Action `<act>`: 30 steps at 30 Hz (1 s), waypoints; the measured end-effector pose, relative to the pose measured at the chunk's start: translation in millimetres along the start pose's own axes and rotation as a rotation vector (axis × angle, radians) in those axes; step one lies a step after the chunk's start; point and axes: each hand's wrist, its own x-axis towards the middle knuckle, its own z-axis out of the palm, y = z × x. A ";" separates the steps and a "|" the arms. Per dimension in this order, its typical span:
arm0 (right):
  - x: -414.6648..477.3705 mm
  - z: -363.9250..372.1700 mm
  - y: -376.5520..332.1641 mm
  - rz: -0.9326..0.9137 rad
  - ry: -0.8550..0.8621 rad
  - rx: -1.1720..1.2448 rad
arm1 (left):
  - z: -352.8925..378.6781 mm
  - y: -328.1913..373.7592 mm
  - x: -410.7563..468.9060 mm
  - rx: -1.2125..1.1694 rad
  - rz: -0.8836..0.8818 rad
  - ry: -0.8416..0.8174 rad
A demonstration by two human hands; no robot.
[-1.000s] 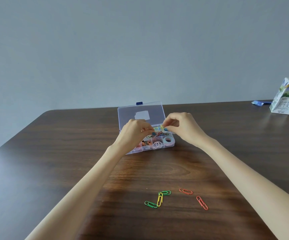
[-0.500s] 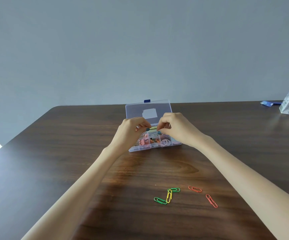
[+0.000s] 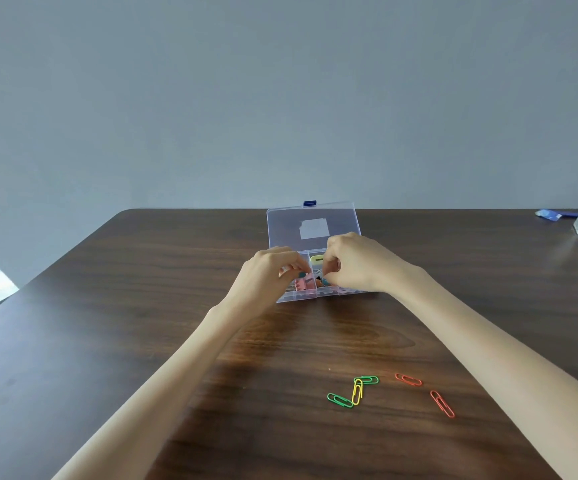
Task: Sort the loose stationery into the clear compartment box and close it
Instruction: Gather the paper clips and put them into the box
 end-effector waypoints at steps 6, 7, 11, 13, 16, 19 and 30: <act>0.7 3.1 -6.0 0.063 0.000 -0.014 | 0.2 -6.8 -6.4 0.116 0.165 -0.041; 0.4 3.0 -7.2 0.073 -0.007 -0.019 | -0.9 -6.6 -7.1 0.137 0.182 -0.049; -1.7 1.4 -9.2 0.107 -0.003 0.001 | -3.7 -5.1 -6.7 0.190 0.207 -0.058; -3.0 2.6 -9.2 0.129 0.009 0.031 | -4.1 -4.1 -6.8 0.200 0.223 -0.060; -3.7 7.6 -8.2 0.139 0.030 0.044 | -4.5 -3.1 -7.4 0.222 0.231 -0.061; -4.3 8.5 -6.2 0.132 0.017 0.056 | -5.3 -1.9 -8.3 0.211 0.232 -0.062; -2.8 20.7 5.0 0.174 0.153 0.339 | -5.6 1.4 -6.7 -0.042 -0.064 0.003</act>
